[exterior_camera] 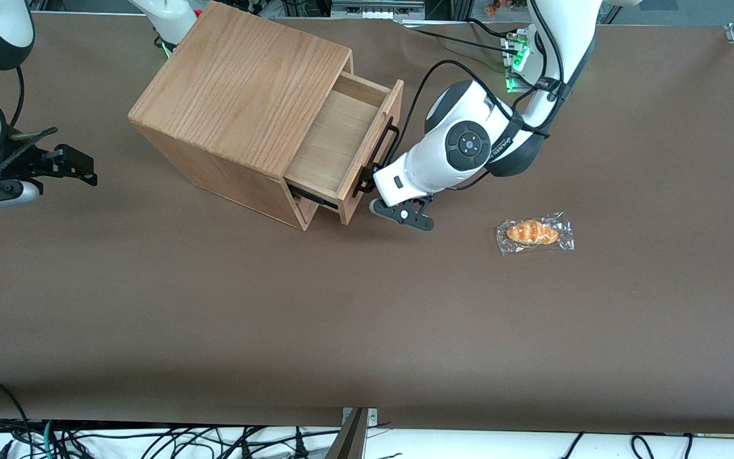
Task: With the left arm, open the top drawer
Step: 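Pull the handle with the left gripper, sliding the drawer out of the box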
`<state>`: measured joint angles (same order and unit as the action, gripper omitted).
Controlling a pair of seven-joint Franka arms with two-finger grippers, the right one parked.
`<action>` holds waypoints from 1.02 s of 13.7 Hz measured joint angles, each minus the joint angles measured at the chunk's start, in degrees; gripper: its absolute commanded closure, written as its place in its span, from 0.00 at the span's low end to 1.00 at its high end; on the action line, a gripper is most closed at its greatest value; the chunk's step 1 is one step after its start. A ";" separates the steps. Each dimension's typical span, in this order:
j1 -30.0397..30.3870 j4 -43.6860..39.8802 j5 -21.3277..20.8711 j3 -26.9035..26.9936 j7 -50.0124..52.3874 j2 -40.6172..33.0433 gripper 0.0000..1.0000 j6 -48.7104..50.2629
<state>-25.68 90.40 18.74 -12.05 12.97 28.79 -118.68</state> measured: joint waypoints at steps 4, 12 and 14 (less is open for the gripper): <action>0.50 0.00 0.00 -0.12 -0.18 0.00 0.00 0.22; 3.12 0.00 -0.07 -0.20 -2.30 -0.15 0.00 2.16; 3.13 0.00 -0.07 -0.20 -2.30 -0.16 0.00 2.17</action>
<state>-22.54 90.40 18.67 -12.25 10.67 28.63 -116.51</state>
